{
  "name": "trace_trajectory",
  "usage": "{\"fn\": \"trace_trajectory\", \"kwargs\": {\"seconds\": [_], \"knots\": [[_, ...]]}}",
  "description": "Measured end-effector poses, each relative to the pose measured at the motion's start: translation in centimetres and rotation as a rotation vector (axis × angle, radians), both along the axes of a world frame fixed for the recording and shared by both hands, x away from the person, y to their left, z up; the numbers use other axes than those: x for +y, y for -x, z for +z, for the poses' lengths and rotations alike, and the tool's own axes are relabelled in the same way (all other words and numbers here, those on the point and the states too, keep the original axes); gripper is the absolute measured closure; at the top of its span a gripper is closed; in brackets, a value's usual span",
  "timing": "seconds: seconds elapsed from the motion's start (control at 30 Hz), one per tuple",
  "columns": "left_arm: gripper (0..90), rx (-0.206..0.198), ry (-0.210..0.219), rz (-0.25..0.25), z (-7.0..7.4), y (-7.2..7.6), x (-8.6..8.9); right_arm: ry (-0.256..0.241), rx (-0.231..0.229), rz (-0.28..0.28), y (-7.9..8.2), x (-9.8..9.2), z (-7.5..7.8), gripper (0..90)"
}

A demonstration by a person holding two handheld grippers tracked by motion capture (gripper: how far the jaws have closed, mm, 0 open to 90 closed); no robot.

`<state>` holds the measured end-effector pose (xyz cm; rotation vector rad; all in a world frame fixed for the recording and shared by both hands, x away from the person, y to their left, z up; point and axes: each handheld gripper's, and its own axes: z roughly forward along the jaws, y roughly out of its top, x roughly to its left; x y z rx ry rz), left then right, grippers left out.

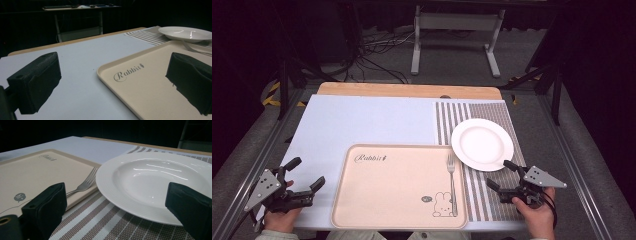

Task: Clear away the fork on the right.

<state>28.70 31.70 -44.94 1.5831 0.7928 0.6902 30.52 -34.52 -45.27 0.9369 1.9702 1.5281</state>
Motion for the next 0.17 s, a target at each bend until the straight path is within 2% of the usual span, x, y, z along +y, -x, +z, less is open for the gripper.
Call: {"fn": "trace_trajectory", "kwargs": {"seconds": [0.17], "knots": [[0.3,0.004,0.003,0.000,-0.01,0.01,0.07,0.019,-0.015,0.007,0.03,0.18,0.22,4.0]]}}
